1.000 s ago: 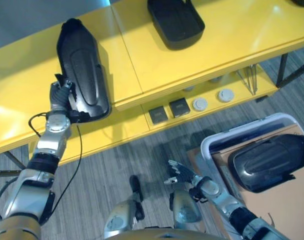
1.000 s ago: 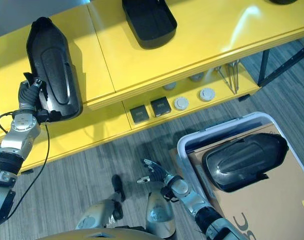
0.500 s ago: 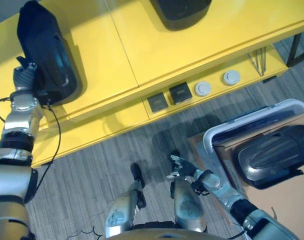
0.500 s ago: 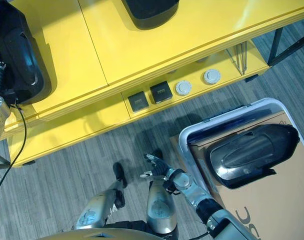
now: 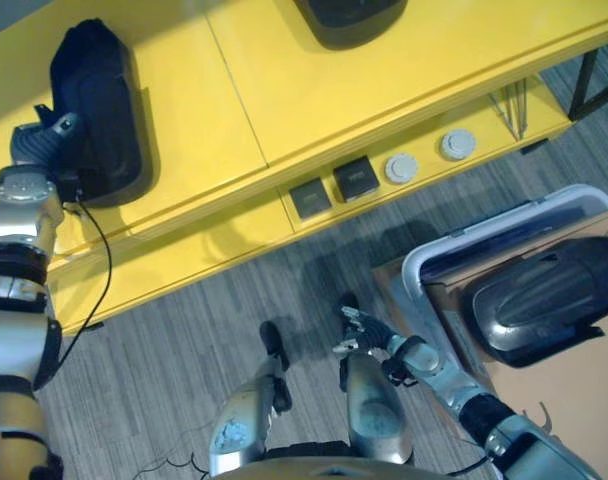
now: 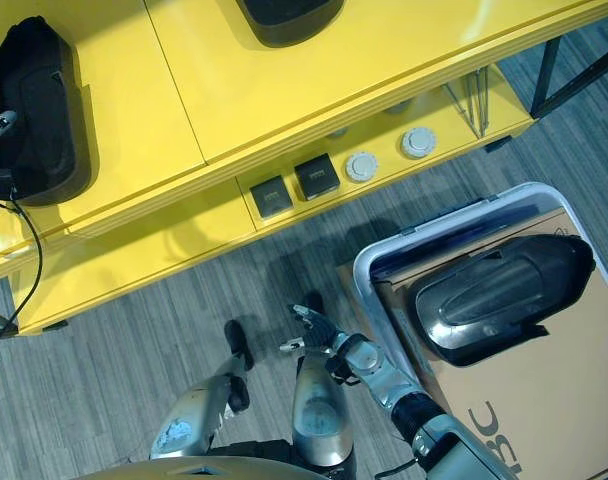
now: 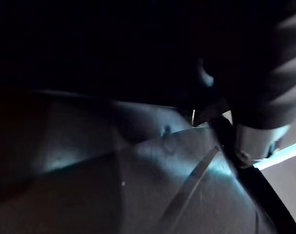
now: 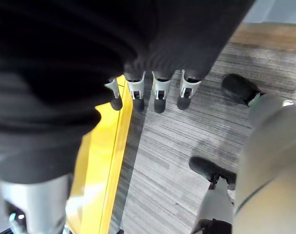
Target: Move parts from the plastic box to the shelf.
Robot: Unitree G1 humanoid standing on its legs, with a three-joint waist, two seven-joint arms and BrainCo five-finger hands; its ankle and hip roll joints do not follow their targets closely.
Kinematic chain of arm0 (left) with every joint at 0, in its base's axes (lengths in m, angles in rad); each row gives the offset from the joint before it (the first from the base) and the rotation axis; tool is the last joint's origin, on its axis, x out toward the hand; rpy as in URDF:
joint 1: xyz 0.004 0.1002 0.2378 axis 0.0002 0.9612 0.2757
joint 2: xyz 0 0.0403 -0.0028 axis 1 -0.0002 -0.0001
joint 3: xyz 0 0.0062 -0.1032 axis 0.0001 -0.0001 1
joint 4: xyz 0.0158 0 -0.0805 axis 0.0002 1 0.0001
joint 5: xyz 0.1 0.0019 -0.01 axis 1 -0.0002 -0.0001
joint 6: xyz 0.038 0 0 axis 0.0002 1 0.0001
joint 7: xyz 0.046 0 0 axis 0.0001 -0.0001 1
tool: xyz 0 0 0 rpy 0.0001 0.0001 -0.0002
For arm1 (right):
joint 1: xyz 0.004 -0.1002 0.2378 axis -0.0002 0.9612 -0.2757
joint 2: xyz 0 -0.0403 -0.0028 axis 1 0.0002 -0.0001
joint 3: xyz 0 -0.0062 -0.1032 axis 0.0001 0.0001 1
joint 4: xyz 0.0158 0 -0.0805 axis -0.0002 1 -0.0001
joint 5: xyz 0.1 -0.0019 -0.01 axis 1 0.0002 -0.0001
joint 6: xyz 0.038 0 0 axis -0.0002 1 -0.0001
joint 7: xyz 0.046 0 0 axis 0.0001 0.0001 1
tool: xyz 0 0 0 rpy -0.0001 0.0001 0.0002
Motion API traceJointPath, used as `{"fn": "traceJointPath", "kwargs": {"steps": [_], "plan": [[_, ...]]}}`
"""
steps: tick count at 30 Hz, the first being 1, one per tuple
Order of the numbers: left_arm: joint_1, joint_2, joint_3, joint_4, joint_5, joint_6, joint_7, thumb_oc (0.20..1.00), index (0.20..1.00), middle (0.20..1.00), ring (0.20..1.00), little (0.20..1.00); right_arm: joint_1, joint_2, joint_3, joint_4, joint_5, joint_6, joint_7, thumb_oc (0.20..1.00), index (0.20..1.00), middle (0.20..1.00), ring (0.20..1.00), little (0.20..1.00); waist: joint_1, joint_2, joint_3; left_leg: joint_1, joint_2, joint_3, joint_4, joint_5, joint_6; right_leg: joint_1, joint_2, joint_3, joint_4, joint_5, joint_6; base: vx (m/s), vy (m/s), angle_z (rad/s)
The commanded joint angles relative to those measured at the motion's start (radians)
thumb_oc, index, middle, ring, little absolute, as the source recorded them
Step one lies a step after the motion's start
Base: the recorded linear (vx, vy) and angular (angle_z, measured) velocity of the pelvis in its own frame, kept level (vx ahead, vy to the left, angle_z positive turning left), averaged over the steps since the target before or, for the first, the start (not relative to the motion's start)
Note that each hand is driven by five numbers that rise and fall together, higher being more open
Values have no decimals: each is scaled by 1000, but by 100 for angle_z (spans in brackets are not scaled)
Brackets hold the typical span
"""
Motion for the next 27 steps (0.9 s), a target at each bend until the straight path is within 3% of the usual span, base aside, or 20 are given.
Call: {"fn": "traceJointPath", "kwargs": {"steps": [1,9,13,14,18,24,27], "plan": [[-44,17,-80,77,33,-7,6,1000,1000,1000,1000,1000,-7,32,54,-15,30,-30,-8,1000,1000,1000,1000,1000,-5,-51,-11,-22,56,-20,-1,-69,-43,36,-44,8,35,-153,54,-31,-27,0],[-80,27,-92,30,45,-77,134,1000,1000,1000,1000,1000,20,43,61,0,33,-52,-17,1000,1000,1000,1000,1000,6,-57,-40,2,59,-28,-1,-74,-45,72,-43,-10,30,-159,52,0,-10,2],[-81,22,-88,-12,43,-130,165,1000,1000,1000,1000,1000,44,56,67,10,33,-59,-33,1000,1000,1000,1000,1000,18,-64,-78,29,58,-29,-1,-83,-42,109,-43,-25,25,-165,53,3,-29,9],[-78,15,-83,-35,35,-172,177,1000,1000,1000,1000,1000,56,61,67,15,31,-63,-35,1000,1000,1000,1000,1000,21,-68,-94,45,59,-29,-1,-89,-42,129,-44,-33,24,-171,55,12,-35,10],[-69,5,-85,-124,26,-186,197,1000,1000,1000,1000,1000,88,79,62,35,8,-64,-19,1000,1000,1000,1000,1000,35,-74,-156,86,61,-23,-1,-99,-38,184,-45,-54,16,-179,55,41,-26,3],[-13,9,-72,-188,115,-166,181,1000,1000,1000,1000,1000,130,111,37,83,33,-46,-46,1000,1000,1000,1000,1000,61,-77,-256,147,61,-18,-1,-116,-28,260,-49,-87,5,-190,57,106,-37,4],[111,34,-24,-290,116,-274,108,1000,1000,1000,1000,1000,158,132,-3,110,38,-21,-80,1000,1000,1000,1000,1000,86,-83,-298,177,58,-17,-1,-128,-23,298,-48,-103,2,-199,59,81,-27,-2]]}}
